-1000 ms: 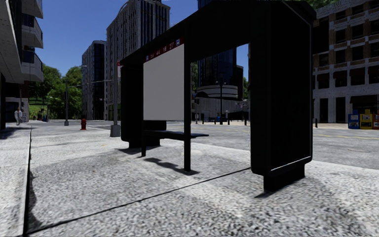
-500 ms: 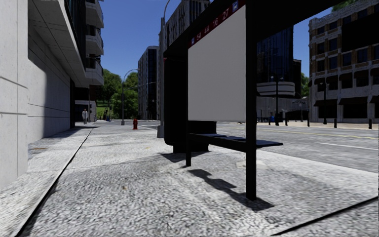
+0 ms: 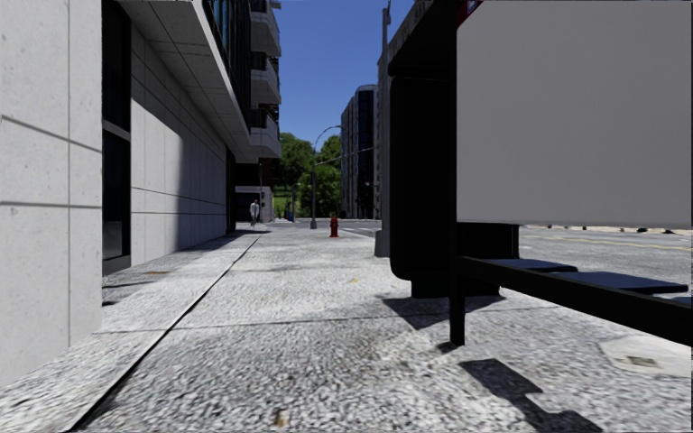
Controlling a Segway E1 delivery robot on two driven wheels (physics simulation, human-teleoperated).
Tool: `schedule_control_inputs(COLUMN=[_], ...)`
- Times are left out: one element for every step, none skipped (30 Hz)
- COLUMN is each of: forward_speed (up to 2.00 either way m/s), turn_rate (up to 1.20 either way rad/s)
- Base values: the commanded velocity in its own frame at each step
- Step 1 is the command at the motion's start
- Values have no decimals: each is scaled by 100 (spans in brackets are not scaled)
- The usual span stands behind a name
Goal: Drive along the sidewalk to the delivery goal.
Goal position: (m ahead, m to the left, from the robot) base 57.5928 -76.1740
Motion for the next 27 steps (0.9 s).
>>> schedule_control_inputs(forward_speed=[186,186,186,186,186,186,186,186,186,186,186,186,186,186,186,186,186,186,186,186,186,186,186,200,200,200,200], turn_rate=[59,59,59,59,58,58,58,57,46,46,23,16,0,0,0,0,0,0,0,0,0,0,0,0,0,0,0])
